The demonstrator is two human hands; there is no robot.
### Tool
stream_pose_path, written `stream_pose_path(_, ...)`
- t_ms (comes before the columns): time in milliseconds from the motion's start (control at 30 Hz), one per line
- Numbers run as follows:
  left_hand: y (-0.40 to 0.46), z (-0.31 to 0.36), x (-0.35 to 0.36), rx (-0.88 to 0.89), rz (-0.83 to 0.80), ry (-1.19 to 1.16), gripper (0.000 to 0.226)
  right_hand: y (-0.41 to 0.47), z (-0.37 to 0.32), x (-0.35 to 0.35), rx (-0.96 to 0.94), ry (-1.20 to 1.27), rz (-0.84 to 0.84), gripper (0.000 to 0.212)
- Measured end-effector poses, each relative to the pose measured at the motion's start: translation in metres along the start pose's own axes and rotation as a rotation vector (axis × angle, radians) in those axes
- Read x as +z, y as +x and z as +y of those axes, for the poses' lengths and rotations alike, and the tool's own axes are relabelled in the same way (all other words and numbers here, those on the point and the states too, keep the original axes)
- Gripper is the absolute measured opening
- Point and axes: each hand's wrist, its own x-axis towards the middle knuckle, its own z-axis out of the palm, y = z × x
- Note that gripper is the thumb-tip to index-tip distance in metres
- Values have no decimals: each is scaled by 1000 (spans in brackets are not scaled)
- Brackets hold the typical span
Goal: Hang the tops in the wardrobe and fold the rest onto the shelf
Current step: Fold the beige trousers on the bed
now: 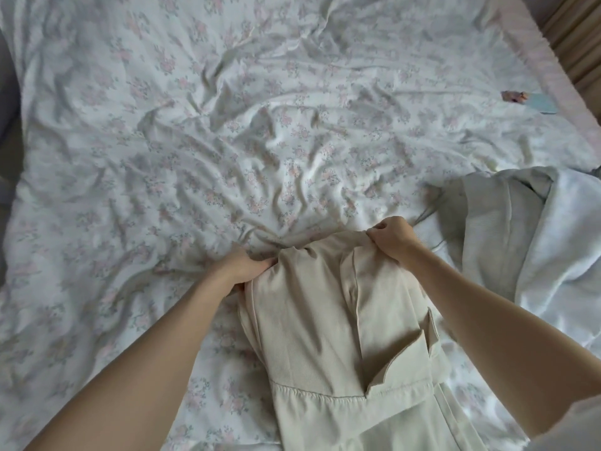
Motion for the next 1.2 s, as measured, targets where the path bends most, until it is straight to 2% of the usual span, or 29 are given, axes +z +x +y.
stream_pose_path(33,-2,0,0,-3,-24,-22,80,-3,2,-1,-13,-24,35,22)
stream_pose_path(100,-8,-1,2,31,-40,-85,42,-12,8,-3,-29,-55,103,13)
stream_pose_path(133,-14,0,4,47,-29,-104,31,-15,11,-5,-30,-45,129,9)
stream_pose_path(233,-29,-2,9,72,12,-160,53,-26,14,-15,-33,33,186,11)
stream_pose_path(400,-51,-17,12,127,119,-155,40,-46,16,-30,-59,31,265,15)
stream_pose_path(567,-71,-25,13,131,185,-140,41,-60,14,-43,-28,89,311,7)
stream_pose_path(633,-75,-27,11,113,176,-159,40,-64,17,-49,27,160,322,12)
stream_pose_path(733,-77,-32,12,84,153,-245,41,-67,25,-53,72,245,303,13)
stream_pose_path(900,-79,-30,19,113,208,-390,34,-67,29,-49,-7,425,213,18)
stream_pose_path(1033,-76,-29,18,13,135,-613,27,-64,38,-43,-37,389,171,17)
stream_pose_path(1200,-63,-21,21,16,124,-498,37,-55,36,-31,-40,345,114,19)
